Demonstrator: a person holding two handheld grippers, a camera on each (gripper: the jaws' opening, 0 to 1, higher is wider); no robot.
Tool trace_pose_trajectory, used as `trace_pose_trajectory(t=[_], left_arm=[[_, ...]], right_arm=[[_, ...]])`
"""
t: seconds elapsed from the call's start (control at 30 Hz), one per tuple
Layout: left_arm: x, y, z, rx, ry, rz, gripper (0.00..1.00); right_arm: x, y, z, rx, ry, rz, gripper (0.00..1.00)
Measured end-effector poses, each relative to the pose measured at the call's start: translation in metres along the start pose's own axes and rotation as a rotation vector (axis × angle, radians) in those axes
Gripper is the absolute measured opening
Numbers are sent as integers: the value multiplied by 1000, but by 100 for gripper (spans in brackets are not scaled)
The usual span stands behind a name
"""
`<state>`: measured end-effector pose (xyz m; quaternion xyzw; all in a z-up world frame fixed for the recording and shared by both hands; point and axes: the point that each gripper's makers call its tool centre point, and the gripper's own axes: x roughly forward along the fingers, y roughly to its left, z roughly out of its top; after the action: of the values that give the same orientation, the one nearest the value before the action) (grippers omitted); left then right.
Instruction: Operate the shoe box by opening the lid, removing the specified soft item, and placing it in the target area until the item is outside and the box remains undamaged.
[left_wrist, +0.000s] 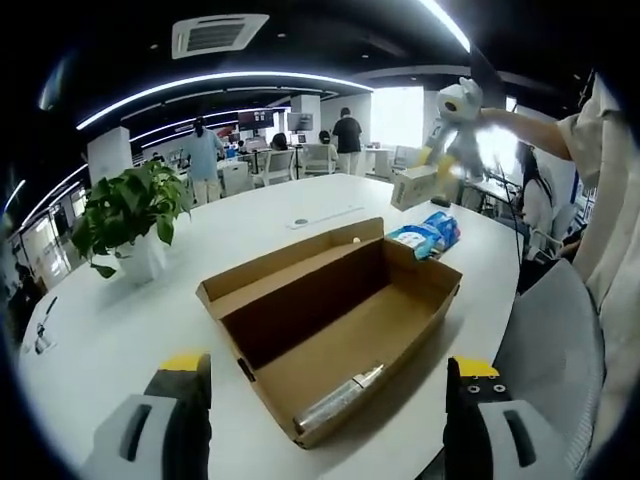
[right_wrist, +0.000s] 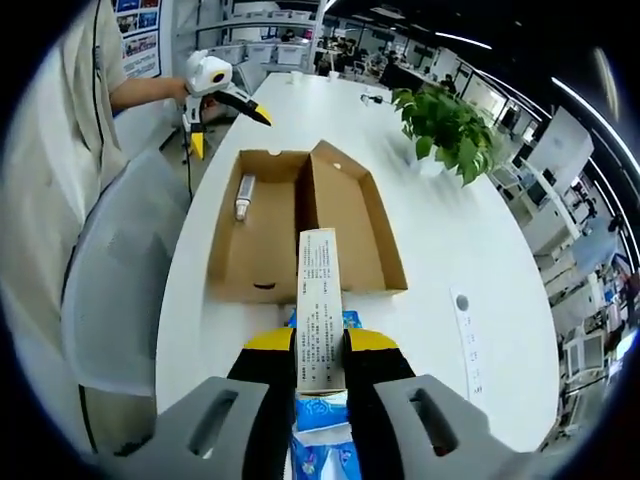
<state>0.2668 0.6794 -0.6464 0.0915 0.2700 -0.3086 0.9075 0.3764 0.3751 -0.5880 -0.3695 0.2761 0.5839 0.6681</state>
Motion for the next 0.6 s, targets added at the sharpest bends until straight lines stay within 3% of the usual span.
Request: trace_pose_trajectory(t=[0.6], left_arm=[[5, 0, 0, 5, 10, -11, 100]], right_arm=[[-8, -30, -58, 43, 102, -45, 15]])
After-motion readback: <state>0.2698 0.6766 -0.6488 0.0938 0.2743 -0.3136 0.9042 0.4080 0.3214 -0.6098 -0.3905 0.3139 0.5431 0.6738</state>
